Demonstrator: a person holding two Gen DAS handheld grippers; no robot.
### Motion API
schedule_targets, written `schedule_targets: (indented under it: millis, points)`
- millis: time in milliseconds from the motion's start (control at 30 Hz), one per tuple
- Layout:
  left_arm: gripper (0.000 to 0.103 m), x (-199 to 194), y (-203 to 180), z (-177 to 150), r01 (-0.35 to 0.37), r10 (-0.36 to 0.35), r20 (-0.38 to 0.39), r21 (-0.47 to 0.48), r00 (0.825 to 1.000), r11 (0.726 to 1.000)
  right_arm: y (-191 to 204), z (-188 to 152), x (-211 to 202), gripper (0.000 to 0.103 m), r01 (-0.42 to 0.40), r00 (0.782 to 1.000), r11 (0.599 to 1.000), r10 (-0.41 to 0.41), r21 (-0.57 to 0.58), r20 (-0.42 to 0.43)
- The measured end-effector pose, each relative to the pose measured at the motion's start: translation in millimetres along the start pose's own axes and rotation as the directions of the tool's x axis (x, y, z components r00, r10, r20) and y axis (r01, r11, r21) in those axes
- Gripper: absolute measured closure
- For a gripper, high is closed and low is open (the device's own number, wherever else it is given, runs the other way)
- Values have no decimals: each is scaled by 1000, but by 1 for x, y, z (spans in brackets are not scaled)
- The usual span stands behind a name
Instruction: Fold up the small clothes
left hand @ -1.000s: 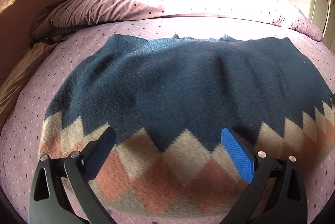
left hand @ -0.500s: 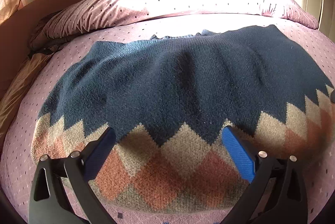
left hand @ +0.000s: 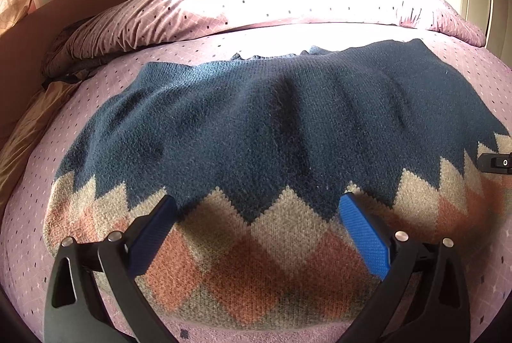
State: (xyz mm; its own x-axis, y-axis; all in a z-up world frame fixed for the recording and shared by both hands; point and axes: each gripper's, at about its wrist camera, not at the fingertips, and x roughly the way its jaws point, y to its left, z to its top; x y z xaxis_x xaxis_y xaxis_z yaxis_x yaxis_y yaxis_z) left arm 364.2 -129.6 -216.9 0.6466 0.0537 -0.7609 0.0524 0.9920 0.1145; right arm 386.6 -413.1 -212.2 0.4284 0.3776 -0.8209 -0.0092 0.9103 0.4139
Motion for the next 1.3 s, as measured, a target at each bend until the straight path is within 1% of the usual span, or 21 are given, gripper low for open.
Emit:
schedule_targets:
  millis: [67,100,233,367,433,567,633,767,867,933,967,1000,1067,1100,1167,1200,1233,1267,1300]
  points:
    - [1,-1,0,0,0,0,-2,0,1000,1000,12,0,-5,64,36,999,998,-35,-53,17]
    - [1,-2,0,1,-3,3,-4,2,1000,1000,15,1,-9,66,41,999,997,-39,-61,30]
    - [2,-7,1,1,-9,9,-5,4,1000,1000,28,1,-30,69,33,995,996,-25,-86,93]
    - [2,-11,10,2,-7,7,-14,-12,1000,1000,53,7,-48,71,13,990,990,6,-138,143]
    - [2,-14,18,2,-15,14,-16,-26,1000,1000,73,11,-56,74,12,986,983,18,-181,165]
    - [2,-22,42,6,-21,20,-12,-69,1000,997,125,17,-67,78,-11,976,968,65,-252,209]
    - [2,-28,59,8,-22,21,-6,-94,1000,995,152,19,-71,81,-21,969,959,89,-284,229]
    - [2,-41,100,12,-34,37,18,-133,999,991,208,22,-68,83,-67,958,940,155,-335,242]
    - [2,-47,131,11,-53,57,21,-155,998,986,246,17,-56,84,-89,954,928,184,-361,236]
    - [2,-48,152,8,-69,74,21,-171,997,983,269,9,-39,85,-121,952,925,211,-359,222]
    - [2,-49,161,7,-76,81,20,-181,997,981,280,4,-30,85,-118,952,923,210,-365,222]
    - [2,-49,172,4,-83,87,16,-193,996,978,288,-3,-17,85,-117,956,923,205,-366,212]
    - [2,-49,192,-1,-99,103,9,-208,995,973,301,-13,11,87,-133,966,927,200,-351,162]
    - [2,-49,201,-3,-110,114,5,-213,994,971,307,-20,27,86,-127,973,930,184,-344,141]
    - [2,-49,217,-7,-122,125,1,-218,992,968,308,-36,56,86,-120,984,939,156,-322,88]
    - [2,-50,224,-9,-128,131,-1,-221,991,967,305,-42,69,84,-120,986,944,148,-309,71]
    - [2,-50,230,-10,-128,130,-4,-227,991,966,302,-47,77,80,-135,986,946,156,-295,51]
    - [2,-51,235,-11,-128,130,-6,-233,992,964,299,-50,80,77,-163,983,946,181,-279,40]
    - [2,-52,239,-11,-127,129,-7,-238,992,963,297,-53,75,69,-207,973,941,227,-269,42]
